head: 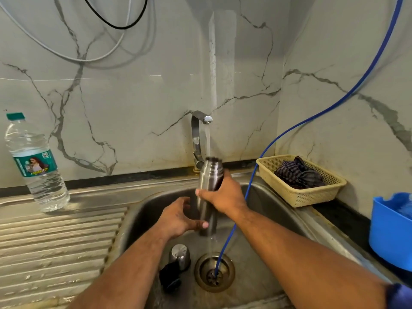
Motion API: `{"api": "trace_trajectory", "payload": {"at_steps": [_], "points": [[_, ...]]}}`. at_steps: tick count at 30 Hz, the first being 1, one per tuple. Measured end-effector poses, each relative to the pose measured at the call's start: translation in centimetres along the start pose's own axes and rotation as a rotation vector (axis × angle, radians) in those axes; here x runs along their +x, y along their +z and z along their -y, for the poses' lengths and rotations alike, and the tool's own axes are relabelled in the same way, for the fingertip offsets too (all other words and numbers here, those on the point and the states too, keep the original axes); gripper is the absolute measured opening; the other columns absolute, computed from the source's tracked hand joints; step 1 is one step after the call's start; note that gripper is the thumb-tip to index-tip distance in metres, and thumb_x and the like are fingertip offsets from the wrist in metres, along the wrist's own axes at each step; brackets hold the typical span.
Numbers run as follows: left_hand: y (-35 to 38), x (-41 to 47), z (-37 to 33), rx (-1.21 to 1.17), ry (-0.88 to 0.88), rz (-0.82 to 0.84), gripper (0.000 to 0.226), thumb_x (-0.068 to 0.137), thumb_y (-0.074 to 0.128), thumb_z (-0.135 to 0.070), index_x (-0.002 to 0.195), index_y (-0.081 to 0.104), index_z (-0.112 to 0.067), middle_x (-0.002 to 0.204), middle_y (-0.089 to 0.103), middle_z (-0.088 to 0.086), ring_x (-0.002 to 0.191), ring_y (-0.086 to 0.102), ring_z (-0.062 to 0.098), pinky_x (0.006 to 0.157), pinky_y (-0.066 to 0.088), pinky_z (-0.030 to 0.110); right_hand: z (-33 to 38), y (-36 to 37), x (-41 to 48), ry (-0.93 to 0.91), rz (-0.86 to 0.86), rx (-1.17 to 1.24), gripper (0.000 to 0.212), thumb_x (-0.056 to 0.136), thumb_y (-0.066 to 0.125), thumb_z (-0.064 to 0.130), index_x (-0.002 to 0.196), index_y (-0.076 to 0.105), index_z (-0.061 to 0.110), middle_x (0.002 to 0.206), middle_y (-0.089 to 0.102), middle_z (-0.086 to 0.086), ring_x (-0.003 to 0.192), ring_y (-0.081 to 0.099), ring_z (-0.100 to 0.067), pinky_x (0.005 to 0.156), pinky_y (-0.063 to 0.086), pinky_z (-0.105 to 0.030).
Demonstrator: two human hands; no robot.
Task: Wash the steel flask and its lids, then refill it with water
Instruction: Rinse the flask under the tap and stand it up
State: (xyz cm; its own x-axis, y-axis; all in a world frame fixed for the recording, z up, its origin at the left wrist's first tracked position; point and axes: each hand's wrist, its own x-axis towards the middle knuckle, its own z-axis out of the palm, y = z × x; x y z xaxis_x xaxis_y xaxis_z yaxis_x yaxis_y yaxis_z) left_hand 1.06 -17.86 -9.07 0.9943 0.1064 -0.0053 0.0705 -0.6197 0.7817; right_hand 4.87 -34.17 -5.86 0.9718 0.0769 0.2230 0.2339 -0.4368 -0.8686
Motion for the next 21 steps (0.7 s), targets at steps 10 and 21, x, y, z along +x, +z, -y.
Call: {"api": "trace_trajectory", "payload": {"at_steps": [10, 21], "points": [[0.1, 0.1, 0.5, 0.002, -0.008, 0.032, 0.12, 0.054, 0.098, -0.045, 0.154, 0.037, -0.02, 0.147, 0.054, -0.001, 0.136, 0.049, 0.02, 0.114, 0.041, 0.038, 0.2, -0.4, -0.6, 0.026, 0.04, -0.05, 0.076, 0.069, 0.093, 0.036, 0.132, 0.051, 0.023, 0.12, 0.068, 0.005, 0.106, 0.065, -0.014, 0.094, 0.055, -0.032], [-4.7, -2.1, -1.0, 0.072, 0.087, 0.165, 0.09, 0.068, 0.092, -0.031, 0.145, 0.044, -0.026, 0.117, 0.057, -0.009, 0.105, 0.054, 0.009, 0.085, 0.044, 0.027, 3.8, -3.5, -1.4, 0.136, -0.075, 0.653, 0.049, 0.09, 0.073, 0.046, 0.128, 0.048, 0.031, 0.118, 0.06, -0.003, 0.103, 0.065, -0.028, 0.061, 0.063, -0.044]]}}
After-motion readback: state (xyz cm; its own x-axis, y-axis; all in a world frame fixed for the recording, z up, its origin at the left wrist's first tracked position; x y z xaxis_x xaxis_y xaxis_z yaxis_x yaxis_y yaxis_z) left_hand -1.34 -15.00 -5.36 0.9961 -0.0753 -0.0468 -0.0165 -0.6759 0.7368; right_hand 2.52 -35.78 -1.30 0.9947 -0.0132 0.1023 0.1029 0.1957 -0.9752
